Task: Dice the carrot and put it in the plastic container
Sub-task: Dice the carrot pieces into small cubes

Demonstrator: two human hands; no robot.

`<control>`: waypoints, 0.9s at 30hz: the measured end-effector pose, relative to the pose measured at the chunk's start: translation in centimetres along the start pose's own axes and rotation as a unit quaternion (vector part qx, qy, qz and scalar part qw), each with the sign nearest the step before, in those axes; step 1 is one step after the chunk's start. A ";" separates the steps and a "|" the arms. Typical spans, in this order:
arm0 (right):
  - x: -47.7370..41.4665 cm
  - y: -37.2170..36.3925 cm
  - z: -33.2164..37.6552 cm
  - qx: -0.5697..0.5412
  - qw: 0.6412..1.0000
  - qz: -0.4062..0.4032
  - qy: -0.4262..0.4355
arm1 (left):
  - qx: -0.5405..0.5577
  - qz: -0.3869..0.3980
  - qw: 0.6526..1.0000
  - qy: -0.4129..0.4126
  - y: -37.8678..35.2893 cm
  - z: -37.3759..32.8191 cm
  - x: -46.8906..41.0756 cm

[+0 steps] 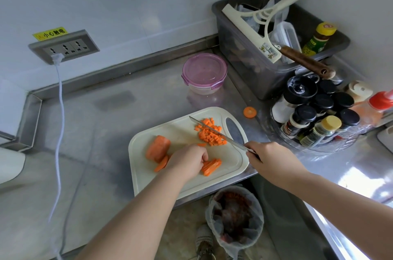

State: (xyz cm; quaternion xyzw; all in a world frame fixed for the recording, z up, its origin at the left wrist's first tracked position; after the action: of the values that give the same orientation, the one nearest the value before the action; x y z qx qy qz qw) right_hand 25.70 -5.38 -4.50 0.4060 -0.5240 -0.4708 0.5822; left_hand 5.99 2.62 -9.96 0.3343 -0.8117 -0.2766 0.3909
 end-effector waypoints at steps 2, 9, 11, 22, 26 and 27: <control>-0.1 0.0 0.0 0.001 1.000 0.008 0.000 | -0.017 -0.003 1.000 -0.005 0.1 -0.2 0.0; -0.4 -0.2 0.2 -0.001 1.000 0.016 0.001 | -0.051 0.009 0.999 -0.018 0.5 -0.6 0.3; -0.4 -0.3 0.3 0.001 1.000 0.017 0.001 | -0.045 0.009 0.999 -0.029 0.4 -0.5 0.4; -0.5 -0.5 0.7 -0.009 1.000 0.024 0.002 | -0.025 -0.009 0.999 -0.027 0.8 0.0 0.6; -0.6 -0.4 0.6 -0.015 1.000 0.019 -0.008 | 0.062 -0.100 0.993 0.016 3.0 1.0 0.3; -0.6 -0.3 0.6 -0.013 1.000 0.021 -0.009 | 0.065 -0.123 0.990 0.016 3.5 1.0 0.2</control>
State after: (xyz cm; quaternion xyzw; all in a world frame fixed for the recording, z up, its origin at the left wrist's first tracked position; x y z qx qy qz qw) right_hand 25.07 -4.90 -4.87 0.3830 -0.5311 -0.4688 0.5929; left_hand 3.92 4.87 -7.93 0.4604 -0.7743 -0.2640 0.3447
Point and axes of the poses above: each hand's wrist, its own x-axis away from the middle knuckle, its own y-axis out of the back of the hand, z = x × y, the point moved 2 cm from there along -x, towards the middle knuckle, and after that the axes turned 15 degrees about x, right-handed, at the moved point
